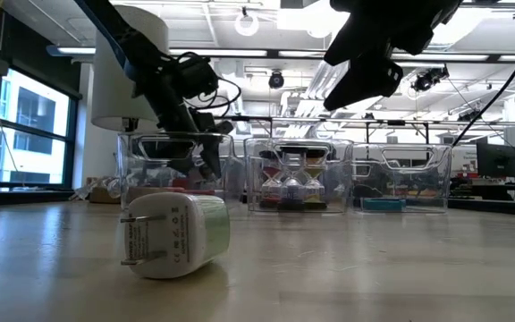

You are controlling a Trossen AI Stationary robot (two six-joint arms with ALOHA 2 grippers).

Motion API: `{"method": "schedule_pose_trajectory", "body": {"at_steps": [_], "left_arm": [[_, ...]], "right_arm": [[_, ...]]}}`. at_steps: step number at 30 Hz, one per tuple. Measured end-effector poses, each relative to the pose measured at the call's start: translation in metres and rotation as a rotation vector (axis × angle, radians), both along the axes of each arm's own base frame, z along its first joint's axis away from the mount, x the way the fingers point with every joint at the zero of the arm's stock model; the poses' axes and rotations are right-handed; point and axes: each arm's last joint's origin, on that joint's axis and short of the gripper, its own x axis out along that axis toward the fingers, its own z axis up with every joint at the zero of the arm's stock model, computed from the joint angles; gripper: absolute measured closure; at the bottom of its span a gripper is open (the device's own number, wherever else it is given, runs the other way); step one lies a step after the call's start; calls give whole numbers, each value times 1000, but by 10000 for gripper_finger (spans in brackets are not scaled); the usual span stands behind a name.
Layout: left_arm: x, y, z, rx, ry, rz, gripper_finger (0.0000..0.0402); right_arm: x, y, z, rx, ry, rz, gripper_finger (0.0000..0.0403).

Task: Pick & Place Office items
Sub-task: Put the white charger adapter into the left transparent bin, then put the light blue hourglass into the middle transparent bin

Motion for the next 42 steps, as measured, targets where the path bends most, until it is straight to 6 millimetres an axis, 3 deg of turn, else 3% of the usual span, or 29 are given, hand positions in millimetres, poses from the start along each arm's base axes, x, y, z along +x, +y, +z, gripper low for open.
{"method": "schedule_pose_trajectory", "body": {"at_steps": [9,23,33,38,42], "left_arm": [[2,0,2,2,-29,18,115],[4,0,10,3,-66,9,110],[-6,-19,59,-65,-284,-208,110],[-13,-43,91,-95,-416,-379,110],[-24,-70,119,-151,-541,-657,110]], "right_arm": [[-3,9,0,-6,-2,24,50],[-4,10,0,-6,-1,30,50],[-4,10,0,-20,-2,42,50],[-4,10,0,-21,0,42,50],[-4,10,0,-22,2,43,50]]}}
